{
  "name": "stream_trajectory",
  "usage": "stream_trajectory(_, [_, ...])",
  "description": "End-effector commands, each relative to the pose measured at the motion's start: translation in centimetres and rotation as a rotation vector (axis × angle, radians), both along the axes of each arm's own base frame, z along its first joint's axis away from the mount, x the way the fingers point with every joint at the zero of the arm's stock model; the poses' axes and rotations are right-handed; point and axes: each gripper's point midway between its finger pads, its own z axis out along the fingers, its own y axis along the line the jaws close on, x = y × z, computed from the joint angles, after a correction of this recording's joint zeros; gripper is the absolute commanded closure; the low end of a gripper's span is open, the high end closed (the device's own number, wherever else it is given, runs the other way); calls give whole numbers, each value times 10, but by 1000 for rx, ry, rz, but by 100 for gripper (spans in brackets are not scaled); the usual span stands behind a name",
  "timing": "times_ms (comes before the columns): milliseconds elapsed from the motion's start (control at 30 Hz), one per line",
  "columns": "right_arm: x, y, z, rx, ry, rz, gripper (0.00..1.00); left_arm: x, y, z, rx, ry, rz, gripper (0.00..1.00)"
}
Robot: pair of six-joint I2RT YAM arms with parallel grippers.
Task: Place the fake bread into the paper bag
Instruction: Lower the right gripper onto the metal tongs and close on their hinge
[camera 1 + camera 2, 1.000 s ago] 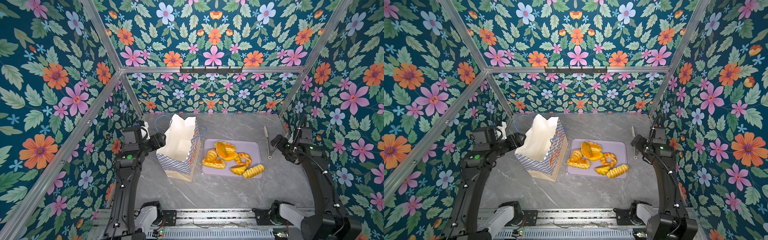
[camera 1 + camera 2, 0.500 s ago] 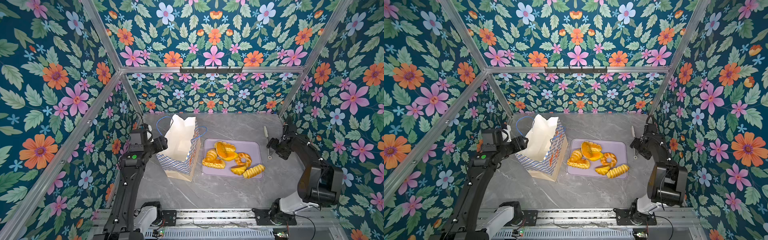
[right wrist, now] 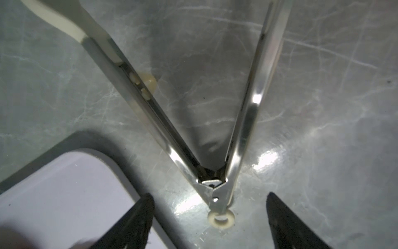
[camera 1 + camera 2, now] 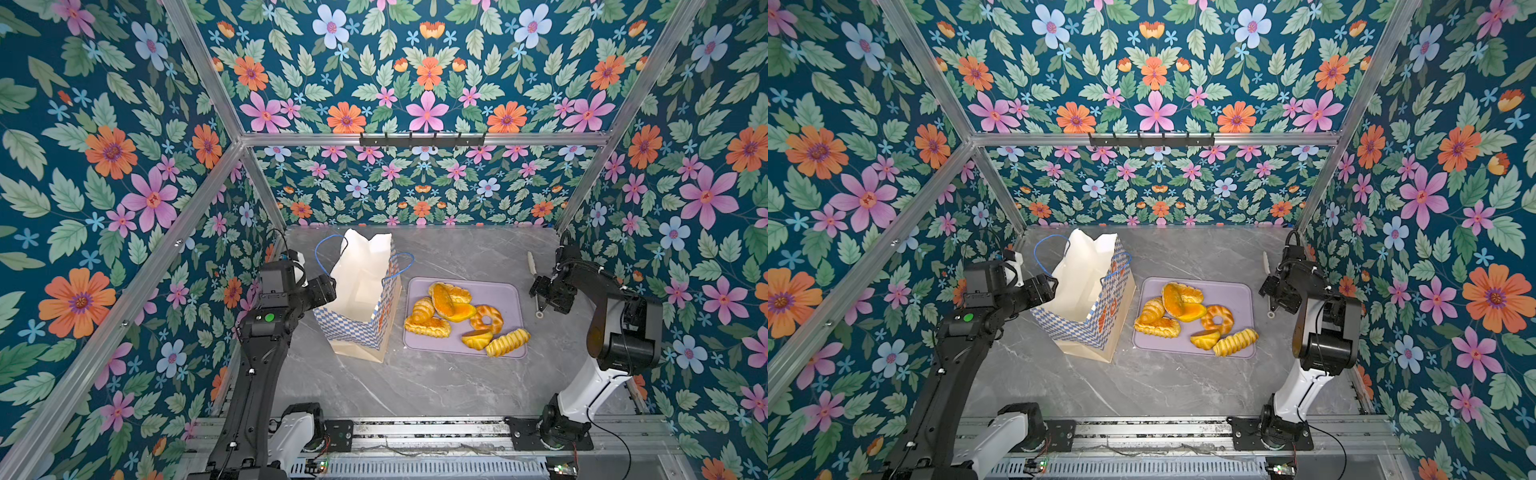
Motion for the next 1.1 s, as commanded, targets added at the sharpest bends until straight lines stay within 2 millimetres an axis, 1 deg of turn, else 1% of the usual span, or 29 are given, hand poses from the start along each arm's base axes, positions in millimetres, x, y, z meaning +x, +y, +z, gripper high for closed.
stream_trajectory(0, [6,-4,0,-26,-4,18,17,2,3,2,12,-15,8,18])
stream_trajectory(267, [17,-16,-6,-73,18,9,18,1,4,6,15,-23,16,18])
stream_trajectory(433, [21,-19,-11,-86,39,18,18,1,5,7,17,-23,19,18])
stream_trajectory(767, [28,-11,-20,-110,78,71,17,1,4,7,11,-27,18,18])
stream_trajectory(1067, [21,-12,-37,-102,128,54,18,-3,4,10,15,-30,20,18])
